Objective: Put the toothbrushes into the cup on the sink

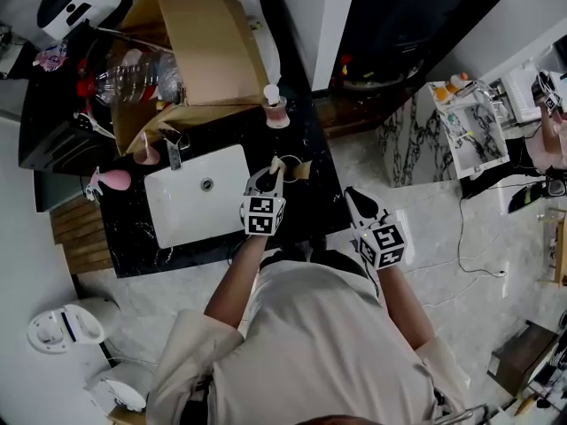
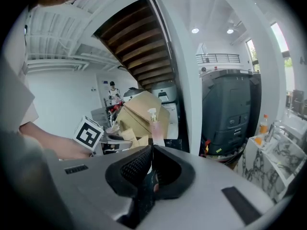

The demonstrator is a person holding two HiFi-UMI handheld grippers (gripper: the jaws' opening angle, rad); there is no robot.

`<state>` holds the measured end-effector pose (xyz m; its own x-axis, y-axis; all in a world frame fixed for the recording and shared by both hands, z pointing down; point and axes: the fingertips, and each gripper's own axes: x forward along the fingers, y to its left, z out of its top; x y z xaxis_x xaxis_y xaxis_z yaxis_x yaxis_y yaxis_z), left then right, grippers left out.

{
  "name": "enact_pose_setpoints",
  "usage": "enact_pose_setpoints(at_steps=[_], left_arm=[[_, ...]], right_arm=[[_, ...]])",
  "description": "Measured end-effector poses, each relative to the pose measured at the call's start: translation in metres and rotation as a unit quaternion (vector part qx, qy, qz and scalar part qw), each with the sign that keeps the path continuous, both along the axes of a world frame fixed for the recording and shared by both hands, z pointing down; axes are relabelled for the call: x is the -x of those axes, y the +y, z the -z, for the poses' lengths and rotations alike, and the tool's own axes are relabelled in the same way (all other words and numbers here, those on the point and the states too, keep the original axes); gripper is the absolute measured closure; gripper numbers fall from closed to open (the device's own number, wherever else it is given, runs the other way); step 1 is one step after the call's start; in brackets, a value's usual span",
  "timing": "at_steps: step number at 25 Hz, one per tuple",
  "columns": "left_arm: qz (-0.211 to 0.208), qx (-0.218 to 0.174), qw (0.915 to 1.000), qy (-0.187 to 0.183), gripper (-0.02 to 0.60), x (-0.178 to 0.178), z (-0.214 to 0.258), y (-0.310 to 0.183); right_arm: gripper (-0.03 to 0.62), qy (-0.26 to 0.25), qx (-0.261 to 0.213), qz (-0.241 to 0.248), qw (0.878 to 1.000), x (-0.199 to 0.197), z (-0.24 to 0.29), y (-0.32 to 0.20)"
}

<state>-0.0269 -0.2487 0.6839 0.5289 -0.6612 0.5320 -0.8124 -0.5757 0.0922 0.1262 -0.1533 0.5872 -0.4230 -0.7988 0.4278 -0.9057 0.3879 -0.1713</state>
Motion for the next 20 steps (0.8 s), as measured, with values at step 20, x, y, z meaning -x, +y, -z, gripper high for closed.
enact_pose_setpoints(at_steps=[20], left_arm=[[0.038,0.003,0.9989,0.027,0.457,0.016,0.018,0.014]], right_arm=[[0.556,-0.006,-0.01,0.039,0.999,0.012,0.005,0.003]])
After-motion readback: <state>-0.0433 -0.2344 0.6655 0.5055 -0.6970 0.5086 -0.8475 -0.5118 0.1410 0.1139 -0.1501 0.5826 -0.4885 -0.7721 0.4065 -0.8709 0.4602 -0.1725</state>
